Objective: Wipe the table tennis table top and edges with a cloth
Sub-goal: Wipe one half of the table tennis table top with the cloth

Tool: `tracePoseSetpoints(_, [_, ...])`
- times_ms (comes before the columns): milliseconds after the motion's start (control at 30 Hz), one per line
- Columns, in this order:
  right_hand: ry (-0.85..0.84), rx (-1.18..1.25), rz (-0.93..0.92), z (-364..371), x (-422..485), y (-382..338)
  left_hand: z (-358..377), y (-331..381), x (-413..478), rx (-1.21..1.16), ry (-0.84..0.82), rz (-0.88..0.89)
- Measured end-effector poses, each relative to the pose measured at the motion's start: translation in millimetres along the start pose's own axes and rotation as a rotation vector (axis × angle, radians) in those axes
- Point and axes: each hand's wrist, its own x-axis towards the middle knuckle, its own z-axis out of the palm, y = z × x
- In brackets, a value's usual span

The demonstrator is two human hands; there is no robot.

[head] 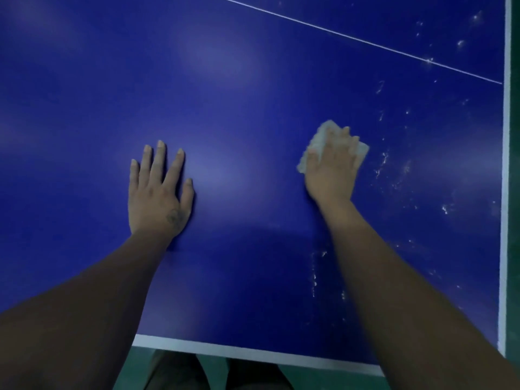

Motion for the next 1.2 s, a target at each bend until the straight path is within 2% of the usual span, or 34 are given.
tracePoseSetpoints(133, [0.019,-0.049,-0.297,21,-56,-49,1,2,-1,0.062,-0.056,-0.019])
tracePoseSetpoints(233, [-0.032,-0.044,-0.442,22,-69,-23,-1,12,-10,0.060,-0.026,-0.068])
tracePoseSetpoints(300, [-0.014,-0.078,-0.404,14,-61,11,-3,27,-28,0.010,0.014,-0.082])
tracePoseSetpoints(433, [-0.017,-0.046,-0.117,-6,-42,75,3,57,-78,0.005,-0.043,-0.075])
tracePoseSetpoints(567, [0.024,-0.031,0.065,1,-50,65,8,60,-93,0.063,-0.107,-0.112])
tracePoseSetpoints(633, [0.044,-0.015,0.051,7,-66,28,10,59,-92,0.057,-0.100,-0.118])
tracePoseSetpoints(767, [-0.027,-0.011,-0.202,24,-121,-40,12,59,-94,0.025,-0.080,-0.116])
tracePoseSetpoints(900, [-0.095,-0.049,-0.413,26,-147,-15,12,58,-94,0.024,-0.079,-0.117])
tracePoseSetpoints(967, [-0.073,-0.043,-0.380,19,-141,24,11,59,-94,0.023,-0.091,-0.124])
tracePoseSetpoints(1067, [-0.021,-0.056,-0.200,9,-130,75,10,60,-93,0.021,-0.078,-0.120])
tracePoseSetpoints(1200, [0.009,-0.044,0.005,9,-125,60,10,60,-93,0.011,-0.065,-0.121])
